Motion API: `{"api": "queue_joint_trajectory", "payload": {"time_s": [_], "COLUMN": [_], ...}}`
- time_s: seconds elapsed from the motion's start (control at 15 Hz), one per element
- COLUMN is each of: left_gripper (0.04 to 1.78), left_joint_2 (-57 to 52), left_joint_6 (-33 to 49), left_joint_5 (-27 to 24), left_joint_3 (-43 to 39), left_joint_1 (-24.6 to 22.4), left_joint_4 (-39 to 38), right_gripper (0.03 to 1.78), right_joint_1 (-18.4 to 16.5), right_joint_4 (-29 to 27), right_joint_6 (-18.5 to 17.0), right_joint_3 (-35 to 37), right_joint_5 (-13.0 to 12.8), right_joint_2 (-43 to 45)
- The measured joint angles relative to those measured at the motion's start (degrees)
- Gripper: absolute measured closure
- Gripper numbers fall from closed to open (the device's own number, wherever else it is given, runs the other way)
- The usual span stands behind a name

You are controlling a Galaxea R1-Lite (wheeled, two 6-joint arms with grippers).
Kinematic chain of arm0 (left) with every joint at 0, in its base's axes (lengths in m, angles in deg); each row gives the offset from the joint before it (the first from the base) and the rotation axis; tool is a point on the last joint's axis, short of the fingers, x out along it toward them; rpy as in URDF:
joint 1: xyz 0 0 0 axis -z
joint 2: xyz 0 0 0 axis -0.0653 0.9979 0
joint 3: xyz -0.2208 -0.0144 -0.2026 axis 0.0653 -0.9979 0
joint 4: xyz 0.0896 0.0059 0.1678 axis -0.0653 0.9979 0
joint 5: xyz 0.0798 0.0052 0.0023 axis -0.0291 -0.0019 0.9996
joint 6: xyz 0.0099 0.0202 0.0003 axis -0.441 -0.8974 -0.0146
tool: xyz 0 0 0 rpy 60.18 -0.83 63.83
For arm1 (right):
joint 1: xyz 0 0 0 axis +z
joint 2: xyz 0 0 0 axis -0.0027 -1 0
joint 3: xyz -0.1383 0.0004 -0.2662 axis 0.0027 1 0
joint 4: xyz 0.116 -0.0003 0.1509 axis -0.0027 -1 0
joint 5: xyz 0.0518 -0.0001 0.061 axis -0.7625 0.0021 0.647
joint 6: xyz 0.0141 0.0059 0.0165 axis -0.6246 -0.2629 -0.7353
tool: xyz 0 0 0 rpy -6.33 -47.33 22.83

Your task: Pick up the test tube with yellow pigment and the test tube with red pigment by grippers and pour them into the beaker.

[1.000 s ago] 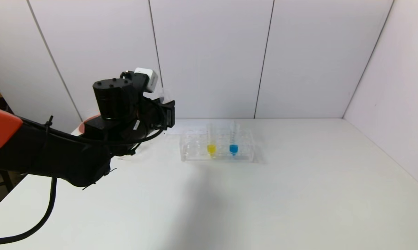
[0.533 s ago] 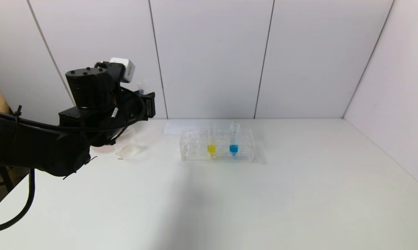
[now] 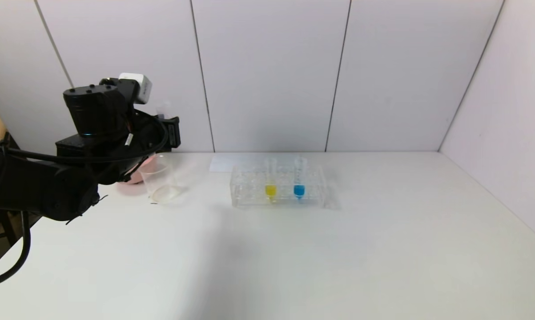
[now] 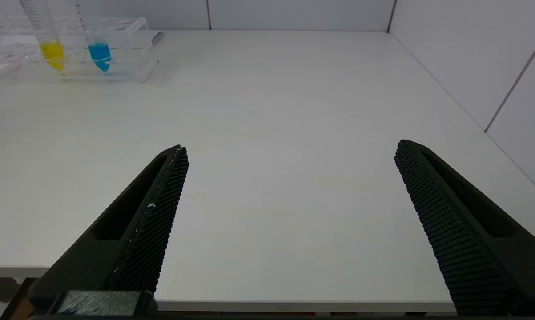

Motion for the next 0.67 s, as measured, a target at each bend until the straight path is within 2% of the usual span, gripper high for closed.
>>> {"api": "queue_joint_trajectory", "payload": {"time_s": [0.33,0.67], "left_gripper": [1.35,1.35], "left_joint_2": [-0.6,-2.0], "left_joint_6": [-0.3,-0.3], "left_joint_5": [-0.1,-3.3], "left_joint_3": [-0.9,-3.1], "left_joint_1": [-4.7,-9.6], "left_joint_4": [0.4,0.3], "right_gripper": [0.11,0.11], "right_joint_1": [0.0,0.0], "right_joint_4": [0.0,0.0], "right_joint_6": [0.0,0.0], "right_joint_3": [0.0,0.0], "right_joint_5": [0.0,0.0], "right_joint_2": [0.0,0.0]}}
